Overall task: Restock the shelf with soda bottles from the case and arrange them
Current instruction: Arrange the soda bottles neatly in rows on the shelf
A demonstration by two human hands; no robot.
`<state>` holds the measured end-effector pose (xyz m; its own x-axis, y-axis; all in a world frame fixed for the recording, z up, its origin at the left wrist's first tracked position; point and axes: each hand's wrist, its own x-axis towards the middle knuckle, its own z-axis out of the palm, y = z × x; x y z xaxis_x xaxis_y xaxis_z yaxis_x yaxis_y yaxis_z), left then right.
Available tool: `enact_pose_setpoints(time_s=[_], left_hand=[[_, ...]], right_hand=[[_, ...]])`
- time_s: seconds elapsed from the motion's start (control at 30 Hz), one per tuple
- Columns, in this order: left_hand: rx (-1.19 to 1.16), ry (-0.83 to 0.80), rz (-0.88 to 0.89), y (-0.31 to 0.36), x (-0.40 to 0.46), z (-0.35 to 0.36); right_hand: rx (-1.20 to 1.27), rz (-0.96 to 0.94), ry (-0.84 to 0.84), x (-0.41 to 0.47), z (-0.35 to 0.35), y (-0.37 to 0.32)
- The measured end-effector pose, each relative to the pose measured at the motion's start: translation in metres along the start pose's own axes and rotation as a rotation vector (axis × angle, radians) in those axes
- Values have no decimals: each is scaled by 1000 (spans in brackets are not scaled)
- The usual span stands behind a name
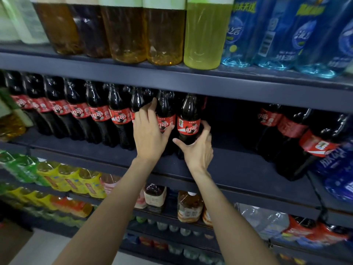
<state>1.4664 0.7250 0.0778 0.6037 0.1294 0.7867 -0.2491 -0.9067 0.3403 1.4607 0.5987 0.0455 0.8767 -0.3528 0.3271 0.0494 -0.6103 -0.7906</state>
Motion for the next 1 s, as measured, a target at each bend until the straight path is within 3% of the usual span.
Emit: enact_pose_setpoints(time_s=[0.3,0.43,0.5,0.57,0.73,0.87,1.0], left_hand=[[39,-57,7,5,-6,-2],[-232,-5,-104,24,-28,-11],[-425,32,-75,41,-40,-15],[-644,-68,21,63,-49,-15],[-877,-670,160,141,-60,8],[-1013,-825,29,204,-67,50],[-955,-822,-181,255,-64,90]], right_hand=[[-11,-54,-16,-2,8,4],[87,-128,-86,-12,-7,16],[138,-157,-57,-24,-27,29],[153,-170,28,-36,-55,45],[1,-176,288,-41,-145,92],[-36,-33,426,-22,-207,133],[-53,56,275,17,-234,163]])
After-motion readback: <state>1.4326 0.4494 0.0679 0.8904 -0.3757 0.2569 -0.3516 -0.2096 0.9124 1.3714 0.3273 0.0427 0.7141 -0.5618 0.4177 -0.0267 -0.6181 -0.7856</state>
